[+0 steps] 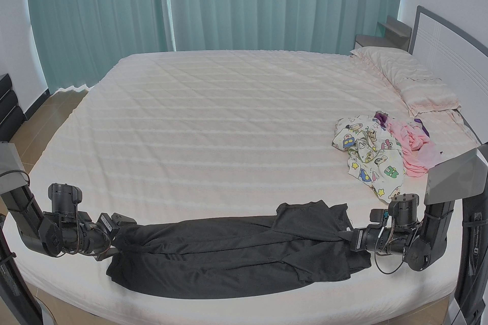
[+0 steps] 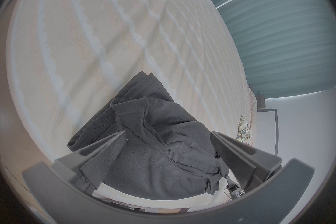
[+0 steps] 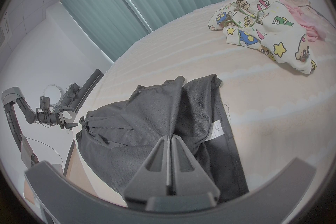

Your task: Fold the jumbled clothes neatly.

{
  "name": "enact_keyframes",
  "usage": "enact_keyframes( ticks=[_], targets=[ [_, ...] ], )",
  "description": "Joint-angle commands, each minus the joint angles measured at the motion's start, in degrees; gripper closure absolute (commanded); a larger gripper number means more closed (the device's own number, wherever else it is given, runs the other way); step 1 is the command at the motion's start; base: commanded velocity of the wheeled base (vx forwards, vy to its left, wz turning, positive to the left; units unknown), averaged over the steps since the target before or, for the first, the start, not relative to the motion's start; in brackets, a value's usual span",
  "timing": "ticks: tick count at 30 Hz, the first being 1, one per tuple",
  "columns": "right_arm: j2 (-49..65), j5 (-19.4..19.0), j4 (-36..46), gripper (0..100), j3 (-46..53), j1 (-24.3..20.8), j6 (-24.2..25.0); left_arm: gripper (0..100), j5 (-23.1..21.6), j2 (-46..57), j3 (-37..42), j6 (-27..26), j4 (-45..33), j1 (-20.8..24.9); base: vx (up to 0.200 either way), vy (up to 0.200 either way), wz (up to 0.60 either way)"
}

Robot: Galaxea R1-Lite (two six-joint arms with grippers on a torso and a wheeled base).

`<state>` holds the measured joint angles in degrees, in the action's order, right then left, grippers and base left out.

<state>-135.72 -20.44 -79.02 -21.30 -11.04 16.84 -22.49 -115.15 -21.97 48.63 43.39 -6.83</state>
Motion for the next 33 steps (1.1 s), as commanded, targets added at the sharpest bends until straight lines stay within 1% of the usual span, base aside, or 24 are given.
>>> enact_keyframes(
  ticks=[1,6,15,16,21,26,28,32,33],
  targets=[
    [0.9,0.0,0.0,100,0.9,0.3,-0.5,0,0.0,-0.1,0.0,0.1,0.0,0.0,0.0,0.0,0.0],
    [0.6,0.0,-0.1,100,1.8,1.0,-2.2,0,0.0,-0.1,0.0,0.1,0.0,0.0,0.0,0.0,0.0],
    [-0.3,-0.1,-0.1,100,1.7,1.0,-2.7,0,0.0,-0.1,0.0,0.1,0.0,0.0,0.0,0.0,0.0],
    [-0.3,-0.1,-0.1,0,1.7,1.0,-2.7,0,0.0,-0.1,0.0,0.0,0.0,0.0,0.0,0.0,0.0],
    [1.9,-0.2,-1.4,0,2.0,1.1,-2.5,0,0.0,-0.1,0.0,0.0,0.0,0.0,0.0,0.0,0.0],
    [3.2,-0.7,-2.7,0,1.3,0.9,-1.2,0,0.0,-0.2,0.0,0.0,0.0,0.0,0.0,0.0,0.0],
    [2.4,-0.7,-2.7,0,0.5,0.3,0.7,0,0.0,-0.2,0.0,0.0,0.0,0.0,0.0,0.0,0.0],
    [0.5,0.1,-2.8,0,-2.0,-1.3,6.4,0,0.0,-0.2,0.0,0.0,0.0,0.0,0.0,0.0,0.0],
    [0.4,0.2,-2.9,0,-2.2,-1.3,6.8,0,0.0,-0.2,0.0,0.0,0.0,0.0,0.0,0.0,0.0]
  ],
)
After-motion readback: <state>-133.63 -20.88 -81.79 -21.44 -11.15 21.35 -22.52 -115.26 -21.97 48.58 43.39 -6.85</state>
